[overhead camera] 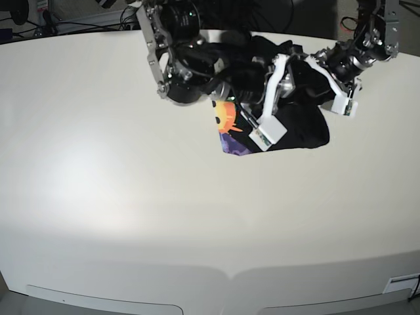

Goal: Fold the T-shirt properly
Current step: 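Grasp the folded bundle with both grippers and flip it over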

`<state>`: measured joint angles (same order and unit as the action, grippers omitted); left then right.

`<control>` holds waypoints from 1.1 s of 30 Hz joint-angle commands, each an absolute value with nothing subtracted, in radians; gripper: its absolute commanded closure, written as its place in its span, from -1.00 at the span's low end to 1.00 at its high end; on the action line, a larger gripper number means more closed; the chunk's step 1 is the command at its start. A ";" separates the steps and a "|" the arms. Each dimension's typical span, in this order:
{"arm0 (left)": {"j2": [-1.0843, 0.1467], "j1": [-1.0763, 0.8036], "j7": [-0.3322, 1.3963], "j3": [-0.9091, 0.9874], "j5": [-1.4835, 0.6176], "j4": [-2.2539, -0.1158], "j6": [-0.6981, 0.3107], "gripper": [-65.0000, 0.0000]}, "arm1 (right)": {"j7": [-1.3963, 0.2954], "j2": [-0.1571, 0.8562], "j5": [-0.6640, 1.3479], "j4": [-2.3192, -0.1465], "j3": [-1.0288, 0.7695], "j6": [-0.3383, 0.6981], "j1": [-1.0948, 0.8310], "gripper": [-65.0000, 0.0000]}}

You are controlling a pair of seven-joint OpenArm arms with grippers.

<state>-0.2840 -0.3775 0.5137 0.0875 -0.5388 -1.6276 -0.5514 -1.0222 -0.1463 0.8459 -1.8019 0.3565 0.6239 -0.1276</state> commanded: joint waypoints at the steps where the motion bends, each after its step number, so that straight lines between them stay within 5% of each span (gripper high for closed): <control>1: -0.314 -0.371 0.496 0.091 -0.558 -1.674 -0.561 -0.06 | -1.002 -0.157 0.890 -1.822 0.360 0.628 -0.116 0.26; 9: -0.445 -0.419 0.562 0.217 -0.491 -1.879 -0.451 -0.06 | -1.003 -0.157 0.922 -1.822 0.353 0.633 -0.083 0.26; 14: -0.451 -0.506 0.561 0.331 -0.727 -1.957 -0.469 -0.03 | -1.002 -0.157 0.730 -1.822 0.292 0.632 -0.004 0.36; 19: -0.367 -0.576 0.573 0.323 -0.908 -2.005 -0.564 0.45 | -0.944 -0.122 0.556 -1.821 0.228 0.631 0.062 1.00; 23: -0.247 -0.602 0.619 0.307 -0.917 -2.004 -0.574 1.00 | -0.838 -0.054 0.492 -1.766 0.229 0.628 0.073 1.00; 33: -0.150 -0.675 0.640 0.173 -0.864 -2.004 -0.596 1.00 | -0.805 -0.051 0.440 -1.330 0.231 0.632 0.272 1.00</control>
<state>-0.1440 -0.6708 0.6636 0.1688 -0.8425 -1.9854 -0.5842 -0.8253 -0.0418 0.4225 -1.3117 0.2306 0.6247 0.2493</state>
